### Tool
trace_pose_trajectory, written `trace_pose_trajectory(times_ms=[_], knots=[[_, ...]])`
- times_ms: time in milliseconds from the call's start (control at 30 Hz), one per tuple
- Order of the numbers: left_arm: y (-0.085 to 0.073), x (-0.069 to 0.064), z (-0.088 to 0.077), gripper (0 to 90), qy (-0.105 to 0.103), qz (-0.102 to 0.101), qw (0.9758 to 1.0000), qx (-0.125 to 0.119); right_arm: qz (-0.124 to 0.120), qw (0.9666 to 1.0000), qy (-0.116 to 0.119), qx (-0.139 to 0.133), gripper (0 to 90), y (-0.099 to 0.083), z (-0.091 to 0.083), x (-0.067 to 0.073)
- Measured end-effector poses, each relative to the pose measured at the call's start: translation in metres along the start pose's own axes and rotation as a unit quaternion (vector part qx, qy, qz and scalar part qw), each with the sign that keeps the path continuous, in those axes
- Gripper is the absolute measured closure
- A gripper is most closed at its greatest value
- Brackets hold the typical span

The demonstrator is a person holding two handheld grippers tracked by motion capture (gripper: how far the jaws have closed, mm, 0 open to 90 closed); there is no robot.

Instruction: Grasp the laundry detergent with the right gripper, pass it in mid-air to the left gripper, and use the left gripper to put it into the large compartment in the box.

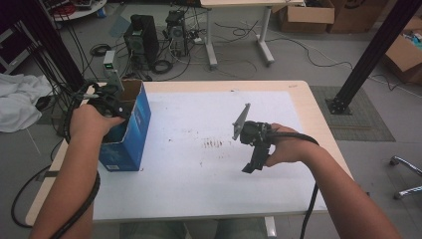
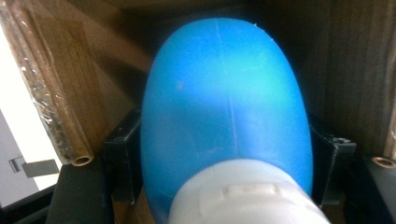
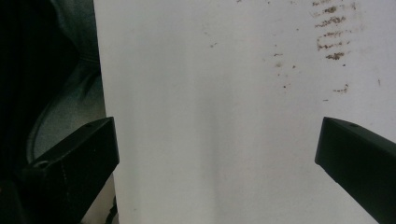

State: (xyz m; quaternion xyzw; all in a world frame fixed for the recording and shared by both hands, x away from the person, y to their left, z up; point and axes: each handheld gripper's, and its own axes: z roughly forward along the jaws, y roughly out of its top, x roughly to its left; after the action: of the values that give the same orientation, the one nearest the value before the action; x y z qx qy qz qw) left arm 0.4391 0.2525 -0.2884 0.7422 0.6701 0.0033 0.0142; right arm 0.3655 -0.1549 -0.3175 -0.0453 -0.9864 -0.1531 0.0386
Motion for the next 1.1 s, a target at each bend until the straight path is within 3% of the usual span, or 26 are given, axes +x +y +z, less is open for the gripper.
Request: trace_pose_trajectory(times_ms=[333, 667, 1100], knots=[[0.0, -0.004, -0.01, 28.1, 0.014, 0.005, 0.9999, -0.007, 0.003, 1.0, 0.003, 0.0, 0.0, -0.002, 0.001, 0.0], [-0.003, -0.007, -0.034, 24.3, 0.019, 0.015, 0.9995, -0.022, 0.004, 1.0, 0.004, -0.005, 0.0, -0.003, 0.002, -0.001], [-0.003, -0.017, -0.065, 16.3, 0.048, 0.037, 0.9971, -0.045, 0.006, 0.9999, 0.005, -0.008, 0.0, -0.003, 0.003, -0.001]])
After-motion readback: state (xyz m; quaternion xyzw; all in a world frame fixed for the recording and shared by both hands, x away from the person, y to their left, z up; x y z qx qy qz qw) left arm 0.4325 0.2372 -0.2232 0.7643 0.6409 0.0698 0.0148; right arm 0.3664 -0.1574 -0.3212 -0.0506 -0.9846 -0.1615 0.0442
